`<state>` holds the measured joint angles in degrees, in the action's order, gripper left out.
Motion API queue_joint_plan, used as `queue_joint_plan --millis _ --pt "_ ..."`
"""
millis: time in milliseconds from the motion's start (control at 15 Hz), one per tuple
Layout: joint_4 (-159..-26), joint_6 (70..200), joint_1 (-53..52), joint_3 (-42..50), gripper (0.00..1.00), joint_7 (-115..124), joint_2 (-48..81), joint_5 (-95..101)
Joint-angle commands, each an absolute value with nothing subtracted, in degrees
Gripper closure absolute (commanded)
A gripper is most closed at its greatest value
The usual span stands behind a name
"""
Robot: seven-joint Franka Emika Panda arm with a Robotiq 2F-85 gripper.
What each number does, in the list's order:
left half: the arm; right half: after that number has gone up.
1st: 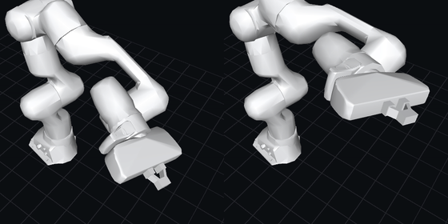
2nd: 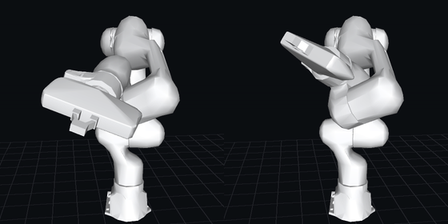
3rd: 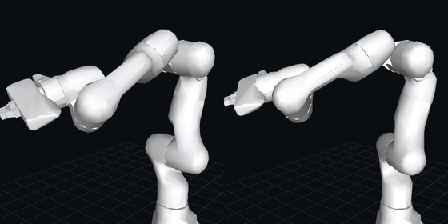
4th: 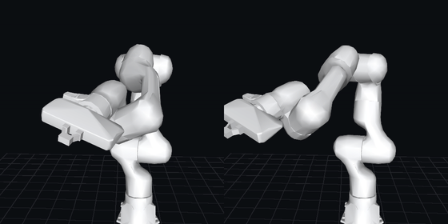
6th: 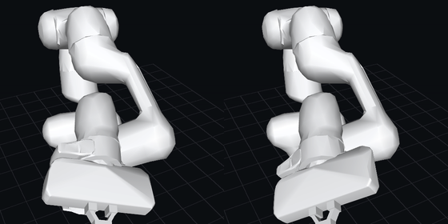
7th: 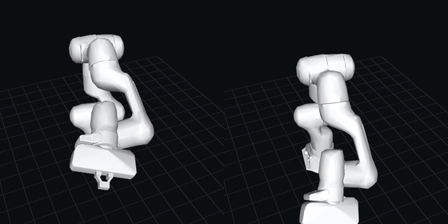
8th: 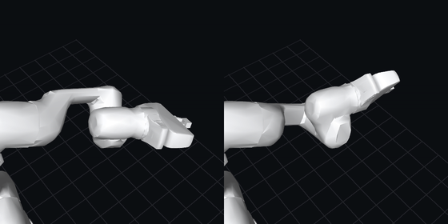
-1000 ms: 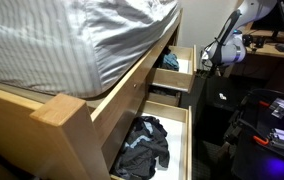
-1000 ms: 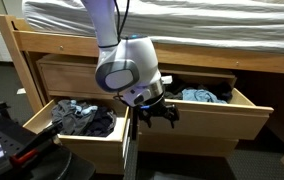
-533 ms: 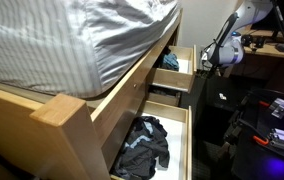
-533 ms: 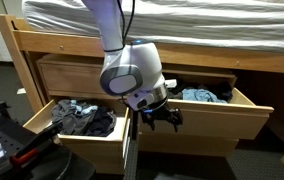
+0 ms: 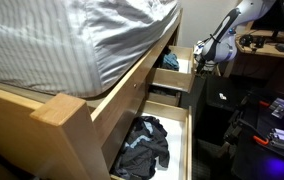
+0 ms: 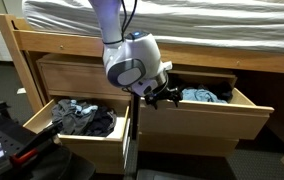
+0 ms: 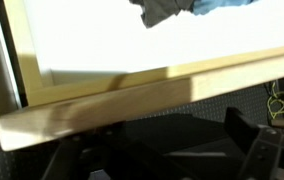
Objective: Close the top left and right drawers
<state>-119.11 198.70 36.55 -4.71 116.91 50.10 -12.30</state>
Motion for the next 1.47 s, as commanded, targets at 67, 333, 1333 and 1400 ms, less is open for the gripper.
queue_joint_plan --millis 67,333,1333,1400 --pt "-113.44 198.03 55.21 -19.81 0.00 117.10 55.16 6.80" --pt "-115.24 197.76 59.71 -24.04 0.00 112.76 55.71 6.45" --pt "-109.48 197.23 68.90 -37.36 0.00 101.44 68.69 6.58" --pt "-109.00 196.82 70.45 -38.93 0.00 100.04 70.75 6.95"
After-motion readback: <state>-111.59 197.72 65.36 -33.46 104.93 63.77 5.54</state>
